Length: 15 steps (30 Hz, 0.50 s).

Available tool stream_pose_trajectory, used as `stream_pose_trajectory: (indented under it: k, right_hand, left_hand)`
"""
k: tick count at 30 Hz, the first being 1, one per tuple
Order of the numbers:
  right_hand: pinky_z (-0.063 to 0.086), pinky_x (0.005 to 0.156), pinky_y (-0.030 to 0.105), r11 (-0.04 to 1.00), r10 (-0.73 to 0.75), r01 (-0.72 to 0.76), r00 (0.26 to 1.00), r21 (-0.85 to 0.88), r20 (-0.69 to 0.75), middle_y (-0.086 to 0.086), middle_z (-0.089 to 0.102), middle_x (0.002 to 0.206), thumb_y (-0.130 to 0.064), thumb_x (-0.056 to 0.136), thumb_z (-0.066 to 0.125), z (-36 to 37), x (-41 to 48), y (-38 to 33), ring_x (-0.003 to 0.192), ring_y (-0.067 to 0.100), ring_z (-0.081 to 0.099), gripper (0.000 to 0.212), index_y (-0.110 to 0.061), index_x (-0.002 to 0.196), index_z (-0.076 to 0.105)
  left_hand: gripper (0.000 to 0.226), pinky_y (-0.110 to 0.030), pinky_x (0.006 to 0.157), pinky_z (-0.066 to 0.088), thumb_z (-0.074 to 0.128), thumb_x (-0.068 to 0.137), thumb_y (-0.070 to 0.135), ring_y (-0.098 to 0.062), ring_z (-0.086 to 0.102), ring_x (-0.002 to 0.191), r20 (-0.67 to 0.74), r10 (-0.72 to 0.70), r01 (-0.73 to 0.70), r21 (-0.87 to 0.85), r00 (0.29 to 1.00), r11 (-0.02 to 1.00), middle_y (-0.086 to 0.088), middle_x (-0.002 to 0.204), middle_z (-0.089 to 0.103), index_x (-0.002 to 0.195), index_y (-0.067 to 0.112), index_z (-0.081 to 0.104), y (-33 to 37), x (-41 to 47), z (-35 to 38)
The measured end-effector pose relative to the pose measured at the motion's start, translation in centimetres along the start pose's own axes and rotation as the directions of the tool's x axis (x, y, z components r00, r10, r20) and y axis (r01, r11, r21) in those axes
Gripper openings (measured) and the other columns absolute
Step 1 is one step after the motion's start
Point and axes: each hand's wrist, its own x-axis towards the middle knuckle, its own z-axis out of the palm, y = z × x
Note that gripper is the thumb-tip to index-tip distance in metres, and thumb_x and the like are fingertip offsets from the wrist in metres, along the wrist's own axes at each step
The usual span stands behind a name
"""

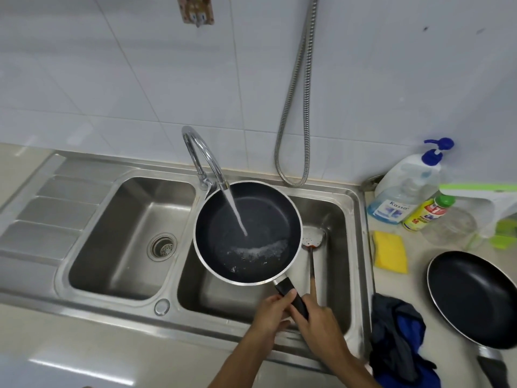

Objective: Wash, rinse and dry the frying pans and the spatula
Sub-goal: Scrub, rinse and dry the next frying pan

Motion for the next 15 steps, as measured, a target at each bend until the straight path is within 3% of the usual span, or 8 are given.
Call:
stream_pose_trajectory:
  k: [3, 5, 6, 7, 9, 11, 15]
  right_hand:
    - [0.046, 0.055, 0.016, 1.0, -0.021, 0.021, 1.0, 0.014, 0.015, 0.0, 0.07, 0.081, -0.075, 0.089, 0.041, 0.4, -0.8, 0.4, 0.072, 0.018, 0.069, 0.057, -0.022, 0.103, 0.058]
    - [0.054, 0.065, 0.027, 0.999, -0.035, 0.035, 0.999, 0.011, 0.032, 0.0, 0.072, 0.084, -0.086, 0.082, 0.027, 0.3, -1.1, 1.5, 0.076, 0.016, 0.07, 0.073, -0.025, 0.108, 0.058]
    - [0.054, 0.068, 0.029, 0.999, -0.031, 0.03, 0.999, 0.011, 0.035, 0.001, 0.073, 0.086, -0.081, 0.086, 0.032, 0.0, -1.2, 1.8, 0.077, 0.017, 0.07, 0.068, -0.024, 0.114, 0.058]
    - [0.054, 0.069, 0.029, 1.0, -0.028, 0.027, 0.999, 0.011, 0.024, 0.002, 0.074, 0.088, -0.071, 0.092, 0.04, -0.3, -1.2, 2.1, 0.079, 0.017, 0.071, 0.058, -0.024, 0.12, 0.058]
    - [0.053, 0.068, 0.029, 1.0, -0.002, 0.002, 1.0, 0.004, -0.005, 0.003, 0.075, 0.089, -0.057, 0.097, 0.049, -0.7, -0.9, 2.4, 0.08, 0.018, 0.071, 0.046, -0.024, 0.128, 0.057]
    - [0.054, 0.067, 0.028, 1.0, 0.023, -0.023, 0.999, 0.019, -0.029, 0.001, 0.074, 0.087, -0.056, 0.097, 0.049, -0.7, -0.5, 2.1, 0.076, 0.017, 0.071, 0.046, -0.024, 0.129, 0.056]
    - [0.055, 0.065, 0.043, 1.0, 0.013, -0.013, 0.999, 0.005, -0.038, 0.005, 0.07, 0.081, -0.059, 0.097, 0.046, 0.4, 0.3, 0.0, 0.074, 0.028, 0.068, 0.038, -0.024, 0.107, 0.055]
  left_hand:
    - [0.034, -0.03, 0.07, 0.056, 0.073, 0.092, 0.034, -0.025, 0.071, 0.084, -0.024, -0.033, 0.033, 0.02, 0.999, 0.999, -0.01, 0.091, 0.077, 0.102, 0.001, 0.073, -0.9, 0.2, -0.8]
    - [0.034, -0.023, 0.055, 0.046, 0.076, 0.089, 0.035, -0.022, 0.063, 0.073, -0.032, -0.046, 0.047, 0.038, 0.998, 0.998, -0.014, 0.084, 0.071, 0.095, 0.001, 0.073, -1.5, 0.4, -0.4]
    - [0.035, -0.024, 0.052, 0.045, 0.077, 0.088, 0.035, -0.023, 0.061, 0.071, -0.032, -0.042, 0.044, 0.05, 0.999, 0.998, -0.016, 0.082, 0.069, 0.093, 0.001, 0.072, -1.6, 0.5, 0.1]
    - [0.038, -0.027, 0.055, 0.049, 0.078, 0.087, 0.035, -0.025, 0.063, 0.07, -0.024, -0.031, 0.033, 0.062, 0.999, 0.998, -0.019, 0.084, 0.07, 0.092, -0.002, 0.072, -1.5, 0.6, 0.6]
    - [0.042, -0.045, 0.076, 0.06, 0.079, 0.087, 0.034, -0.032, 0.071, 0.08, -0.007, -0.003, 0.004, 0.065, 1.0, 0.998, -0.024, 0.092, 0.076, 0.096, -0.007, 0.074, -1.0, 0.8, 1.3]
    - [0.037, -0.051, 0.089, 0.058, 0.077, 0.089, 0.032, -0.026, 0.073, 0.081, 0.0, 0.024, -0.024, 0.08, 1.0, 0.996, -0.018, 0.088, 0.078, 0.098, -0.003, 0.075, -0.3, 0.9, 1.4]
    - [0.024, -0.035, 0.074, 0.051, 0.072, 0.093, 0.028, -0.013, 0.068, 0.067, -0.025, 0.048, -0.046, 0.089, 0.999, 0.995, -0.002, 0.073, 0.074, 0.093, 0.004, 0.074, 1.1, 0.9, -0.2]
